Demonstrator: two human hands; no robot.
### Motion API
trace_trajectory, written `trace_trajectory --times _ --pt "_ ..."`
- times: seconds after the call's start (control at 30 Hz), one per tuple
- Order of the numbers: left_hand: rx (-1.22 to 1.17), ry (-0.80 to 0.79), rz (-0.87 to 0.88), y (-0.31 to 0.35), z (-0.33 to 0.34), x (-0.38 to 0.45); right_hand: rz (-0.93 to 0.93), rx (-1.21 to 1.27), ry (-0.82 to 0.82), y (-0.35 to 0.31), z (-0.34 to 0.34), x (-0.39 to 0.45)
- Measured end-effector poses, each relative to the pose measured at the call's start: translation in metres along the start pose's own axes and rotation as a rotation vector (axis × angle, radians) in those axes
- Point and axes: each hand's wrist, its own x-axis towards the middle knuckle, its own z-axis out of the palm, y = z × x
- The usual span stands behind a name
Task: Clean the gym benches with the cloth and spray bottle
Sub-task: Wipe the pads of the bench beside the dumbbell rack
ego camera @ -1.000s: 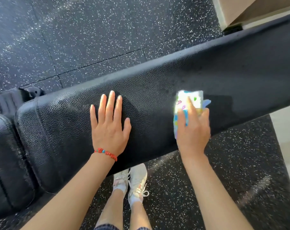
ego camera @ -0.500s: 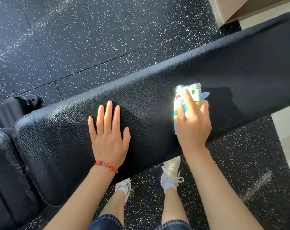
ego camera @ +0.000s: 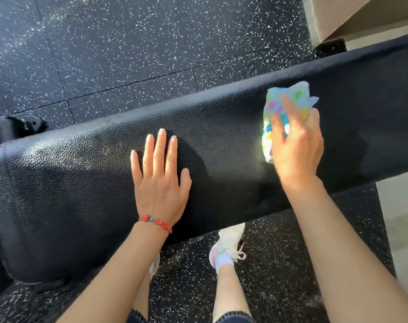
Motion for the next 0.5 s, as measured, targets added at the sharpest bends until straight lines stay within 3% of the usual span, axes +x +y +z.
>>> trace_trajectory --times 0.1,0.23,0.33,0.4,0.5 --pt "0.013 0.024 0.002 -0.001 0.002 0.0 0.035 0.031 0.032 -0.02 0.009 -0.008" --pt "0.005 0.036 0.008 0.002 0.001 0.001 -0.327 0.188 -0.12 -0.061 0.019 -0.038" --pt "0.005 0.054 0.015 0.002 0.001 0.001 -0.472 0.174 -0.203 -0.048 0.013 -0.025" --pt "0.002 0.074 -0.001 0.004 0.001 0.001 -0.413 0.138 -0.173 -0.02 0.004 -0.005" --pt "-0.038 0.109 -0.025 0.02 -0.001 0.003 -0.167 0.08 -0.029 0.024 -0.007 0.032"
